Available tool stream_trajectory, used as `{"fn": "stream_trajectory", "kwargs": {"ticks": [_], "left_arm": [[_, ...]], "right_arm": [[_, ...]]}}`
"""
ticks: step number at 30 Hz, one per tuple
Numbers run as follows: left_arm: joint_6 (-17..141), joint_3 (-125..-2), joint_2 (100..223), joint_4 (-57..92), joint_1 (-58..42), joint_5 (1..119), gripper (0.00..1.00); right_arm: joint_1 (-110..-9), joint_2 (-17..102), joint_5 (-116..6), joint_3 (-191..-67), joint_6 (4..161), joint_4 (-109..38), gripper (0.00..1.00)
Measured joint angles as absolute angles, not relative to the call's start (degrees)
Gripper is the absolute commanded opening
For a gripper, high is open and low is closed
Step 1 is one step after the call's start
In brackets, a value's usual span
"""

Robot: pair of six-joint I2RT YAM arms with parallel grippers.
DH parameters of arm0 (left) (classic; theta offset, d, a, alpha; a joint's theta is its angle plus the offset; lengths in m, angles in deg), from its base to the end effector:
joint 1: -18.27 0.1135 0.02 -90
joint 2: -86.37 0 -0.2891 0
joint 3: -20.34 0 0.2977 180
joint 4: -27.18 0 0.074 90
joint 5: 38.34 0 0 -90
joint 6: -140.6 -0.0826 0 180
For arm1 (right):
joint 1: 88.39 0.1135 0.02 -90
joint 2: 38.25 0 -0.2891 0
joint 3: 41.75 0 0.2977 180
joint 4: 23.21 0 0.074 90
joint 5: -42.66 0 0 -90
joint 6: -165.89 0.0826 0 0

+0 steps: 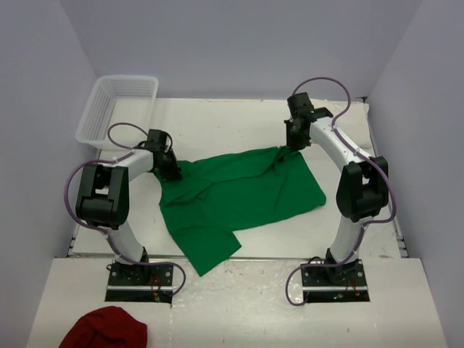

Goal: Fold and stack the t-shirts
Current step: Flatten out the tshirt

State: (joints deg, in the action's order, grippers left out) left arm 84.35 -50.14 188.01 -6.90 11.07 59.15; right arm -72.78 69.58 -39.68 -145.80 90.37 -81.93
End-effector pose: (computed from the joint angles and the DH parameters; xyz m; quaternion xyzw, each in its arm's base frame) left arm 0.3939 -0.0606 0.1011 -0.2102 0.9518 -0.1346 0.1781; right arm 0.4629 0.1179 0.2308 0.0063 0.9693 -0.0011 0.2459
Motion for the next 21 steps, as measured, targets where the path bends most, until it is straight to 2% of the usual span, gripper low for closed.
{"fn": "stream_trajectory", "kwargs": {"ticks": [13,21], "left_arm": [[80.7,-49.5,187.4,-6.7,16.0,60.0,0.00],[79.2,-49.5,187.1,-7.0,16.0,59.6,0.00]], "right_arm": [[-68.5,70.6,-40.4,-146.0,89.8,-81.9,0.00],[-68.4,71.2,-41.5,-151.0,88.2,-81.9,0.00]]}}
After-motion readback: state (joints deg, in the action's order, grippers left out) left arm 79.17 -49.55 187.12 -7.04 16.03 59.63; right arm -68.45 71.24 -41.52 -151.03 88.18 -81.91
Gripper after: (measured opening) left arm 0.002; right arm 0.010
